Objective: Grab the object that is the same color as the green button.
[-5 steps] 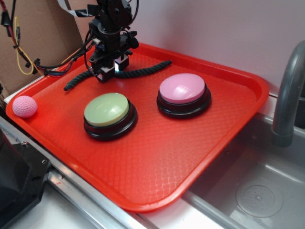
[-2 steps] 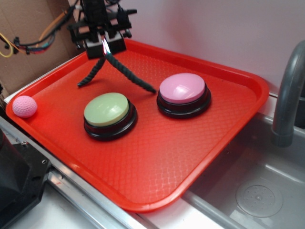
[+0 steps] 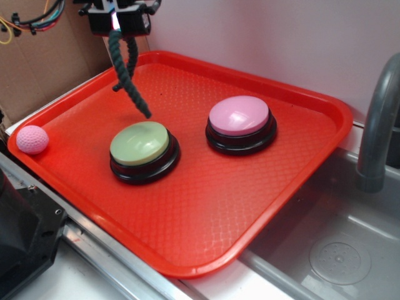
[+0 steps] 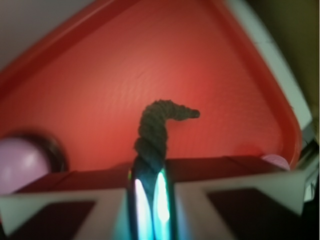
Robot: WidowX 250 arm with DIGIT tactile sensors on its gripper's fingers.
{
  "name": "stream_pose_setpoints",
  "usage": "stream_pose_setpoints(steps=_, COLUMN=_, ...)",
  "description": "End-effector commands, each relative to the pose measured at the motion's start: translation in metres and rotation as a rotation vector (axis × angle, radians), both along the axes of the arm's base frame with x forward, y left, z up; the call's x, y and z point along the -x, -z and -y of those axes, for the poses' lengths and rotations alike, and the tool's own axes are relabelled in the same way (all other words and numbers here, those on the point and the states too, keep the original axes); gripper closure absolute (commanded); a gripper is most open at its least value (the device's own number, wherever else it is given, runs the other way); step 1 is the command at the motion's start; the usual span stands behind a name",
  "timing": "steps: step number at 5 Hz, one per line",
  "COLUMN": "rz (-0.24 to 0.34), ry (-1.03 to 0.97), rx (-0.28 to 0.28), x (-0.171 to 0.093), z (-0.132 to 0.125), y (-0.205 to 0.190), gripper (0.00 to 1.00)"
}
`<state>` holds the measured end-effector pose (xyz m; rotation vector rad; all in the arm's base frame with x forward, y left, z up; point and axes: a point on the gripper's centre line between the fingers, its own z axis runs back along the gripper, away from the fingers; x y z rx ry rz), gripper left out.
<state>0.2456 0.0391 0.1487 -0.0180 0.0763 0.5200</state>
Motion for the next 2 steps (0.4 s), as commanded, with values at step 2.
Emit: stream_pose_setpoints(steps=2, rz=0.218, ry=0.428, rx=-0.026, x=0.024, z=-0.012, y=-0.035, gripper=1.00)
